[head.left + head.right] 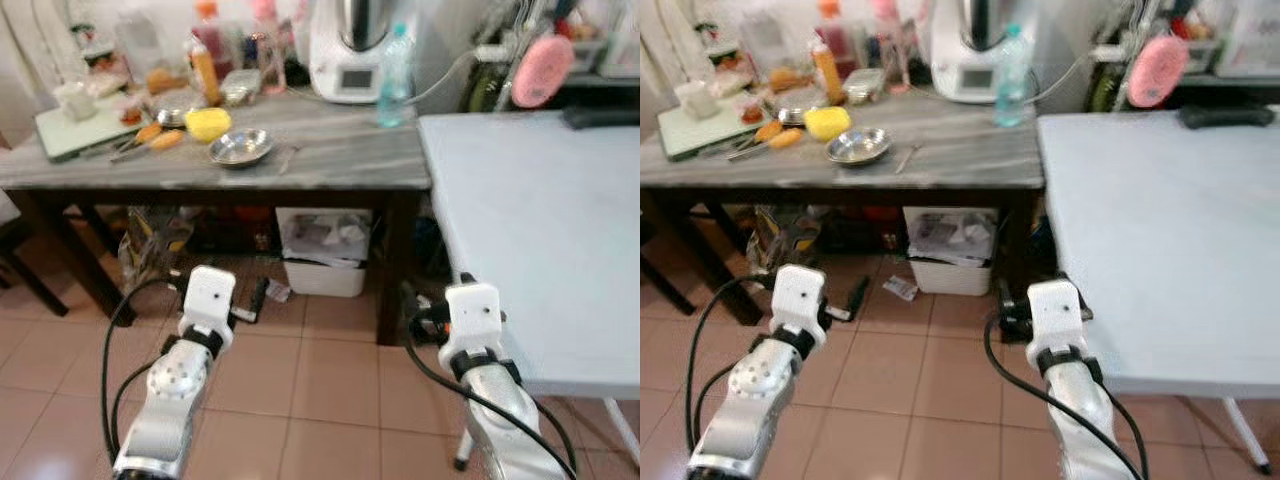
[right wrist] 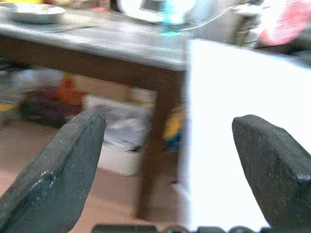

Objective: Setting the table

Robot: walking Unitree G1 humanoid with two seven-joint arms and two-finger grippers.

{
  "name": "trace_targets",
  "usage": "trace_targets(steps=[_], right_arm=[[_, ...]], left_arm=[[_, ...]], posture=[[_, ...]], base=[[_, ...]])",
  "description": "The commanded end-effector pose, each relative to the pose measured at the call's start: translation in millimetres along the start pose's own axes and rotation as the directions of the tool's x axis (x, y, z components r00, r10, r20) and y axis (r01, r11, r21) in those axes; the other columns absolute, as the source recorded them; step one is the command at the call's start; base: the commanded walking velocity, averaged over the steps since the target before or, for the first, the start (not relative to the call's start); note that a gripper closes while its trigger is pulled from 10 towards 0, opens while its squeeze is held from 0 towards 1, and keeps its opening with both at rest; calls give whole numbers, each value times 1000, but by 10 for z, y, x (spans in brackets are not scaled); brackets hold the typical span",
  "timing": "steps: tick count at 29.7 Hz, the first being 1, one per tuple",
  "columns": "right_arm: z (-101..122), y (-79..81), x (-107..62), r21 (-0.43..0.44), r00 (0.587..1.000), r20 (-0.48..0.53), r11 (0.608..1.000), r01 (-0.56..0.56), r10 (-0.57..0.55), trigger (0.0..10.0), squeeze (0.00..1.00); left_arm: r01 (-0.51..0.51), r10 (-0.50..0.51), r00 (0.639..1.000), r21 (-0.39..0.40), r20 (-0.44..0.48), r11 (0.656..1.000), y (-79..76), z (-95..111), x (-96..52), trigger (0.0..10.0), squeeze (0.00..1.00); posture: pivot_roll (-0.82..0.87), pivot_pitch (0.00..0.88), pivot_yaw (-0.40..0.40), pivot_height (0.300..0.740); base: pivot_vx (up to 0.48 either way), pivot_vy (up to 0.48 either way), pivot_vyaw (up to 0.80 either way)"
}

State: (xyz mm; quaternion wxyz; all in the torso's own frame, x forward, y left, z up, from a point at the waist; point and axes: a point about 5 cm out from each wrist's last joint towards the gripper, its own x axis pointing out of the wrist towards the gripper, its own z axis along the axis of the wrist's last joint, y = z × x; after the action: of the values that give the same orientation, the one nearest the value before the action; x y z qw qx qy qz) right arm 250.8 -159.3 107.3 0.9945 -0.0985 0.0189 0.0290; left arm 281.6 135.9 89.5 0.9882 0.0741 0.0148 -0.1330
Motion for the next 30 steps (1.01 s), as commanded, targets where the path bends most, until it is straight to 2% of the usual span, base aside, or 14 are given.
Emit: trace_targets(steps=[1,8,16,21,30], right_arm=[[69,62,4,15,1000,23,1000,-9,8,10000,0],[7,104,-107,28,1000,0,1000,10,-10,10000,0],[13,128,-122,36,1000,-1,999,20,-20,10000,0],[1,143,-102,32,1000,-3,999,6,-5,10000,0],[91,6,-49,-13,998,35,999,49,-49,10000,0]], left_arm=[[-8,8,1000,18,7,1000,66,34,17,10000,0],[27,-27,1000,32,-3,999,67,18,4,10000,0],[42,-42,999,38,-4,998,63,26,14,10000,0],[41,-41,999,39,7,998,60,51,46,10000,0],[21,-21,1000,27,17,999,52,56,45,10000,0]], posture=[[-100,0,88,740],[-111,0,111,740],[-108,0,126,740],[-97,0,109,740],[-100,0,88,740]], base=[[0,-450,0],[0,-447,0],[0,-440,0],[0,-436,0],[0,-404,0]])
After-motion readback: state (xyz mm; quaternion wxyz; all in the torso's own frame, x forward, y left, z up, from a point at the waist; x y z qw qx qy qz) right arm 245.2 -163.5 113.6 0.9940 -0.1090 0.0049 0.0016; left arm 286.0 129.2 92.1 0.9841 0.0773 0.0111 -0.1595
